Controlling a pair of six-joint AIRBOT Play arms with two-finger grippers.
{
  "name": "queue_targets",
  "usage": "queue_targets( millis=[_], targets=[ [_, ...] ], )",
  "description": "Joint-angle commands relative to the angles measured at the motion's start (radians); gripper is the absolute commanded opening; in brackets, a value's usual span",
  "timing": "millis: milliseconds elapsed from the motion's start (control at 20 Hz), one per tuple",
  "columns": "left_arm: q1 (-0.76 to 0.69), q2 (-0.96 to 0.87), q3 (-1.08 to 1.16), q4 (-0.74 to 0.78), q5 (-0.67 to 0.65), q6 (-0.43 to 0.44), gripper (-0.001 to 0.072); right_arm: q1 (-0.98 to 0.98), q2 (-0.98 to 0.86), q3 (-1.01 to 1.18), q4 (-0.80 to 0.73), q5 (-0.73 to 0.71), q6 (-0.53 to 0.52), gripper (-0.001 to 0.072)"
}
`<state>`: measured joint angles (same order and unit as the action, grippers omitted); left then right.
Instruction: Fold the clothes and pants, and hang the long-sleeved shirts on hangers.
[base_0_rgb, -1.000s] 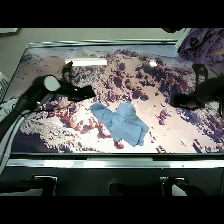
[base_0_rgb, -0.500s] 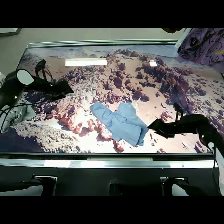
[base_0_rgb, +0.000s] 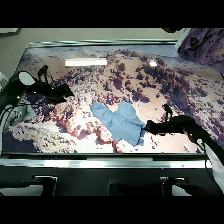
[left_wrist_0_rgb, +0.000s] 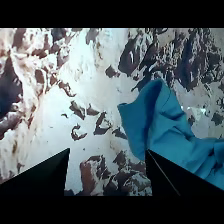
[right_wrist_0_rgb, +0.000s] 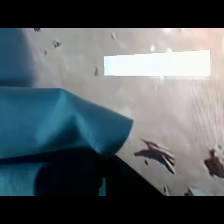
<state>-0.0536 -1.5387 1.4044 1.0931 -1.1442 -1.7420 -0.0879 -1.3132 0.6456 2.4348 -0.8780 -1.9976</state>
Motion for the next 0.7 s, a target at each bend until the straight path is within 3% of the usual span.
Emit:
queue_targets(
  millis=[0,250,650],
  targets=[
    [0.010,-0.101,-0.035,-0.229,0.029,0.190,0.0538,0.005,0.036,0.039,0.004,-0.041,0.000,0.0032],
    [-0.061,-0.259,-0.036,-0.403,0.109,0.329,0.0533,0.005,0.087,0.043,0.003,-0.121,0.035,0.0032],
    [-0.104,-0.320,-0.037,-0.416,0.154,0.337,0.0531,0.005,0.090,0.043,-0.011,-0.182,0.062,0.0032]
  ],
)
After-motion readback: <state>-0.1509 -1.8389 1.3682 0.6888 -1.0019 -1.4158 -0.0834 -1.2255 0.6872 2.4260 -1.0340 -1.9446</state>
